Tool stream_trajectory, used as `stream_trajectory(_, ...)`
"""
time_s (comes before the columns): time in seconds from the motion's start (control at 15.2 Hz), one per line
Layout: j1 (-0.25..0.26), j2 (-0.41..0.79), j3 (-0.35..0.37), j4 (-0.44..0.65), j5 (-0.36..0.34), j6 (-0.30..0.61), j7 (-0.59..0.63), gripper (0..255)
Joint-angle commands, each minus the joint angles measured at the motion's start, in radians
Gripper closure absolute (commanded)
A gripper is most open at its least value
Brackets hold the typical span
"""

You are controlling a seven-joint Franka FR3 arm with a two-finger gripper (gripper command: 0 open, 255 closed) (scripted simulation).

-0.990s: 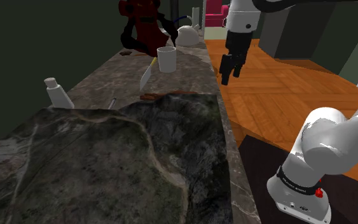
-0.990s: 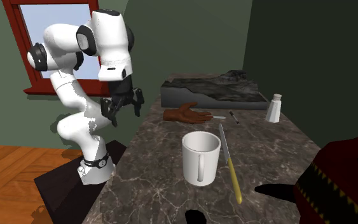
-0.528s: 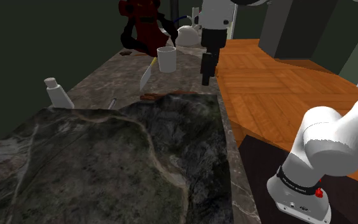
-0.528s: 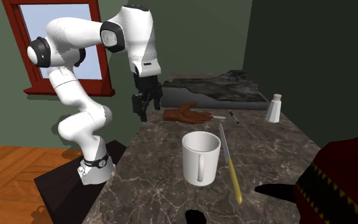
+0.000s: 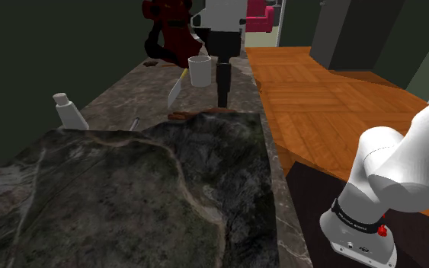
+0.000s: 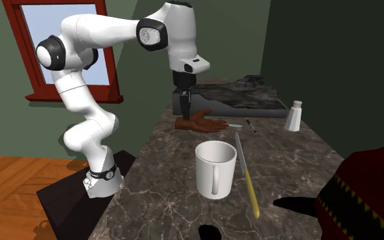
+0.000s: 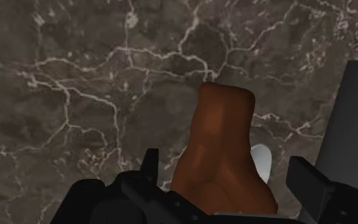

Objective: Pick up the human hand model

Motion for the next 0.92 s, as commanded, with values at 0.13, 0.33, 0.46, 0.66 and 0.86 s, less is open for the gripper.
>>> stream_trajectory(0.13,0.012,0.007,0.007,-0.031,0.008,0.038,-0.027,0)
stream_trajectory(0.33,0.013,0.001,0.008,-0.077,0.009,0.078,-0.032,0)
stream_trajectory(0.46,0.013,-0.001,0.009,-0.101,0.01,0.099,-0.035,0)
stream_trajectory(0.66,0.012,-0.002,0.008,-0.101,0.01,0.098,-0.035,255)
stream_trajectory(0.86,0.013,-0.002,0.008,-0.1,0.01,0.098,-0.035,255)
